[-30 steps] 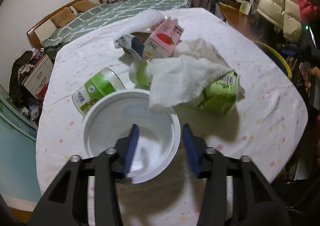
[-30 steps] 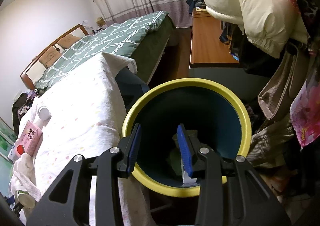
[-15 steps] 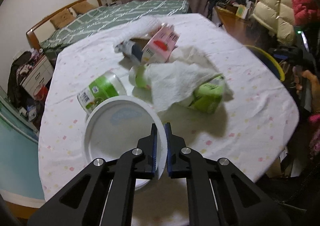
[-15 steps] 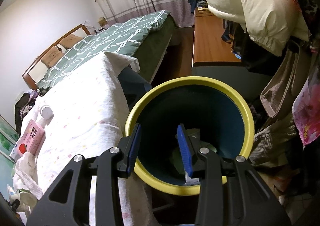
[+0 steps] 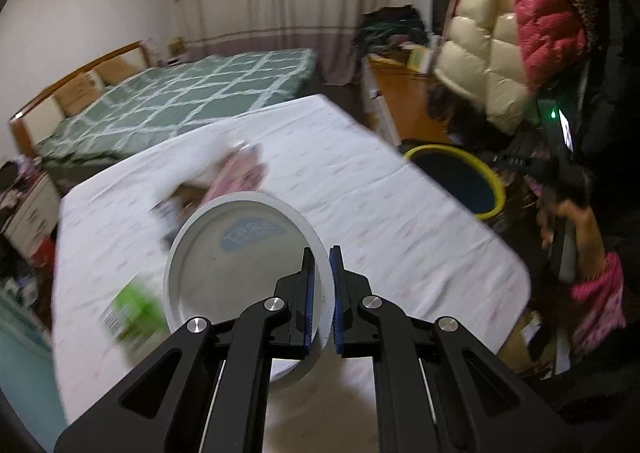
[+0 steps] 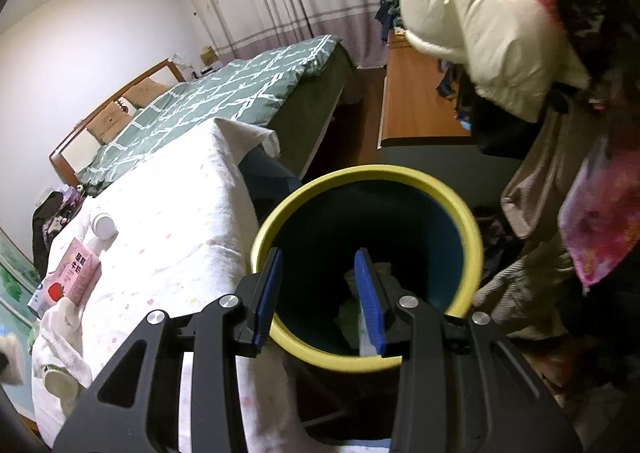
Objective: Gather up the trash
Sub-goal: 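Grasp the white plastic bowl rim with the left gripper and drop it into the bin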
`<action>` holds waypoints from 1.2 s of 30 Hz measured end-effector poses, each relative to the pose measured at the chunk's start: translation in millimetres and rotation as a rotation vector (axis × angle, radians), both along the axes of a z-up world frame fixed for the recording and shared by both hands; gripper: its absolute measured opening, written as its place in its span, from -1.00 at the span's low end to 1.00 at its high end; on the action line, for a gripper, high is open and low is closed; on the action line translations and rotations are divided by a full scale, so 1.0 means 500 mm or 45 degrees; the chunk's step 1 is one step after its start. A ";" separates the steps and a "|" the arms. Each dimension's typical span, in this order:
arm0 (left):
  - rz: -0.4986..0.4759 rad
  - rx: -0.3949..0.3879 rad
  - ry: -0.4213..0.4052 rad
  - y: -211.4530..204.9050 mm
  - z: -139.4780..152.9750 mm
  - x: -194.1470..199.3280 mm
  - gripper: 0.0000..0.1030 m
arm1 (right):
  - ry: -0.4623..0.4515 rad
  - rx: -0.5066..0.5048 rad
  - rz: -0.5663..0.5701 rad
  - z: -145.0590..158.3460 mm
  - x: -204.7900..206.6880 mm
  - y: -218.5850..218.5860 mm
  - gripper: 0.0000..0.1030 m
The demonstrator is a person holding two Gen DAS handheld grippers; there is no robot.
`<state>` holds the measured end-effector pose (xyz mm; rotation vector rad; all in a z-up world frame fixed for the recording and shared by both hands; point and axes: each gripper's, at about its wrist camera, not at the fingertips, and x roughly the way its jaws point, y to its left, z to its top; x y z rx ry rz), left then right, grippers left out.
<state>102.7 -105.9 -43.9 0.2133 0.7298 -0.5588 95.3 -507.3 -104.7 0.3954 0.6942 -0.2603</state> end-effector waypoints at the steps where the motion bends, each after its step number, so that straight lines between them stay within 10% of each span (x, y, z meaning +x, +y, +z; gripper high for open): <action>1: -0.033 -0.008 0.003 -0.024 0.001 0.011 -0.84 | -0.005 -0.001 -0.002 0.003 -0.011 -0.005 -0.30; 20: -0.427 -0.066 0.220 -0.577 -0.068 0.214 -0.84 | 0.053 -0.061 -0.070 -0.019 -0.136 -0.073 -0.30; 29: -0.452 0.028 0.297 -0.701 -0.141 0.251 -0.84 | 0.043 -0.038 -0.079 -0.019 -0.150 -0.094 -0.30; 32: -0.422 0.038 0.319 -0.716 -0.156 0.263 0.05 | 0.050 -0.028 -0.081 -0.020 -0.149 -0.097 -0.30; 36: -0.391 0.027 0.276 -0.708 -0.146 0.262 0.16 | 0.056 -0.023 -0.082 -0.022 -0.148 -0.100 -0.30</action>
